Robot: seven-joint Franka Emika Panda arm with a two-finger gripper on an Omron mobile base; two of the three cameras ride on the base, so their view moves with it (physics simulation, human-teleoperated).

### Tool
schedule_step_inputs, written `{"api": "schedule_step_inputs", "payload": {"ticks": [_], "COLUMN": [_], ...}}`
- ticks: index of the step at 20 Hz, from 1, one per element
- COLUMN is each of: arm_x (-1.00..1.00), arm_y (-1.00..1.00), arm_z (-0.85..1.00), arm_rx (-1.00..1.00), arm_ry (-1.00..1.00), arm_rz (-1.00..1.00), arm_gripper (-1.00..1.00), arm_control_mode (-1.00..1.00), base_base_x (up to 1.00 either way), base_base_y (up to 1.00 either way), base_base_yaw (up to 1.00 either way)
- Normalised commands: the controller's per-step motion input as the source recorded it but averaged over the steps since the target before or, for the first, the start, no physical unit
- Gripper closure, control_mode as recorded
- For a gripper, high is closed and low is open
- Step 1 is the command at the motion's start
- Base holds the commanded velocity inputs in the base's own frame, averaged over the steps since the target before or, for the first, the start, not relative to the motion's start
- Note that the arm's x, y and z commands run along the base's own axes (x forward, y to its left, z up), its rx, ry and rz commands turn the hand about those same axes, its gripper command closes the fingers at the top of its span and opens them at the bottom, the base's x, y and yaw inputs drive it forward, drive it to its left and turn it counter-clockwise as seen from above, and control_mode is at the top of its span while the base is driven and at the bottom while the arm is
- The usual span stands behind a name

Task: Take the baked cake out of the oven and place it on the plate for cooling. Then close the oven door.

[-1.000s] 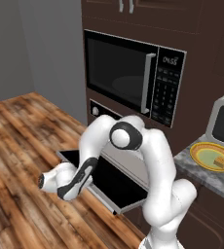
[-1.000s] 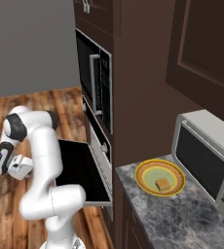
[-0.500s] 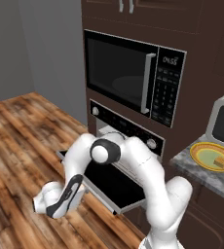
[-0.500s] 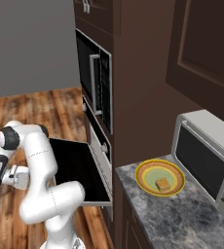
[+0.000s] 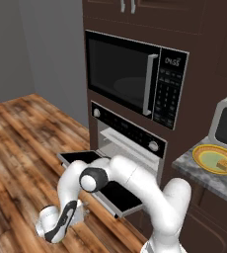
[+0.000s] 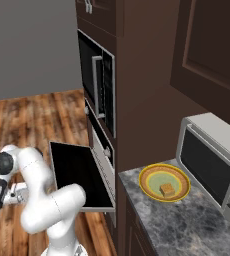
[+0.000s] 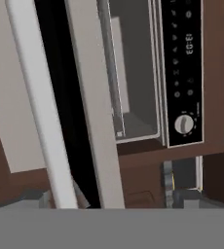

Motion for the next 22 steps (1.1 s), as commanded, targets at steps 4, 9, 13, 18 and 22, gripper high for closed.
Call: {"api": "schedule_step_inputs", "payload": {"ticks": [4, 9, 13, 18, 22], "arm_x": [0.16, 0.38, 0.35, 0.28, 0.28], "arm_y": [-0.07, -0.19, -0.23, -0.17, -0.1], "arm_z": [-0.46, -0.4, -0.37, -0.38, -0.31], "arm_rx": [-0.27, -0.16, -0.1, -0.11, -0.1], "arm_ry": [-0.06, 0.0, 0.0, 0.0, 0.0], "arm_rz": [0.0, 0.0, 0.0, 0.0, 0.0], "arm_gripper": [-1.0, -1.0, -1.0, -1.0, -1.0], "arm_control_mode": [-1.0, -1.0, -1.0, -1.0, -1.0], "base_base_x": [0.0, 0.0, 0.0, 0.0, 0.0], "base_base_y": [0.0, 0.0, 0.0, 0.0, 0.0], "base_base_yaw": [0.0, 0.0, 0.0, 0.0, 0.0]}}
